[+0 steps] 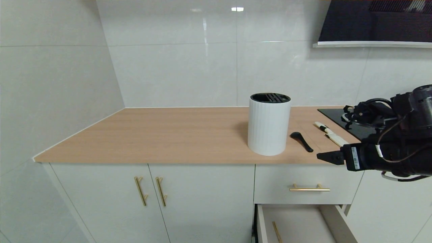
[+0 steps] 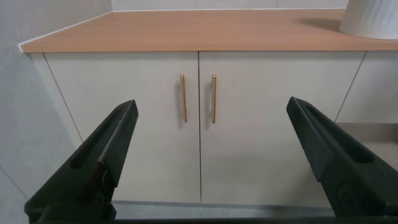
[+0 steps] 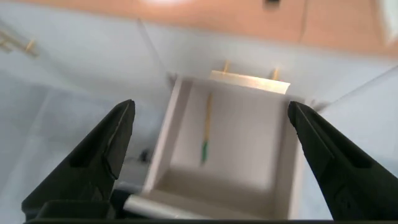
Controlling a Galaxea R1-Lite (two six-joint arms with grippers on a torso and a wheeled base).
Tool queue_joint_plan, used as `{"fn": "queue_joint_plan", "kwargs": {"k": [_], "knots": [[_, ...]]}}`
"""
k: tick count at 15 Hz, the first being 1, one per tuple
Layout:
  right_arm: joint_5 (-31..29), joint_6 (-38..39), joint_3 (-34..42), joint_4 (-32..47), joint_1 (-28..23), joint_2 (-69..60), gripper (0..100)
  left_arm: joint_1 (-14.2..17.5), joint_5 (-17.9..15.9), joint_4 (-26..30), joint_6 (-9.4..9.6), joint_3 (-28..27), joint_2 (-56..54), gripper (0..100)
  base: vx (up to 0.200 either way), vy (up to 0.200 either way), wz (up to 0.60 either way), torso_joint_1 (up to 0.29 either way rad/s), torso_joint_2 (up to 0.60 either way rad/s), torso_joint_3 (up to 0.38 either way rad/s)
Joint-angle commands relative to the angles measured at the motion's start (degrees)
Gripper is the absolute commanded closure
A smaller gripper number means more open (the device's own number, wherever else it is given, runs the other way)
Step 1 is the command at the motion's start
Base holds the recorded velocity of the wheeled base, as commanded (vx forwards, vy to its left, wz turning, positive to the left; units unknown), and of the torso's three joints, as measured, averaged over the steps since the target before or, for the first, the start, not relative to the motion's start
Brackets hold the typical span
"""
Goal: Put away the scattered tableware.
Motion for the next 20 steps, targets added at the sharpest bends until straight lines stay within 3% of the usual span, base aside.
{"fn": "queue_joint_plan", "kwargs": {"k": [1,2,3,7,13,20], "knots": [[2.35,-3.43,-1.03,-6.87,-4.08,7.29,0,0.06,0.02,0.01,0.0,0.0,0.0,0,0.0,0.0,0.0,0.0,0.0,0.0],[3.94,-4.48,-3.94,-10.12,-5.75,11.33,0,0.06,0.02,0.01,0.0,0.0,0.0,0,0.0,0.0,0.0,0.0,0.0,0.0],[3.94,-6.07,-10.0,-9.95,-7.59,16.51,0,0.06,0.02,0.01,0.0,0.0,0.0,0,0.0,0.0,0.0,0.0,0.0,0.0],[4.99,-8.0,-20.72,-10.12,-10.93,28.56,0,0.06,0.02,0.01,0.0,0.0,0.0,0,0.0,0.0,0.0,0.0,0.0,0.0],[6.57,-8.0,-26.26,-11.53,-12.52,41.39,0,0.06,0.02,0.01,0.0,0.0,0.0,0,0.0,0.0,0.0,0.0,0.0,0.0],[6.22,-7.56,-27.05,-14.26,-12.25,43.67,0,0.06,0.02,0.01,0.0,0.0,0.0,0,0.0,0.0,0.0,0.0,0.0,0.0]]}}
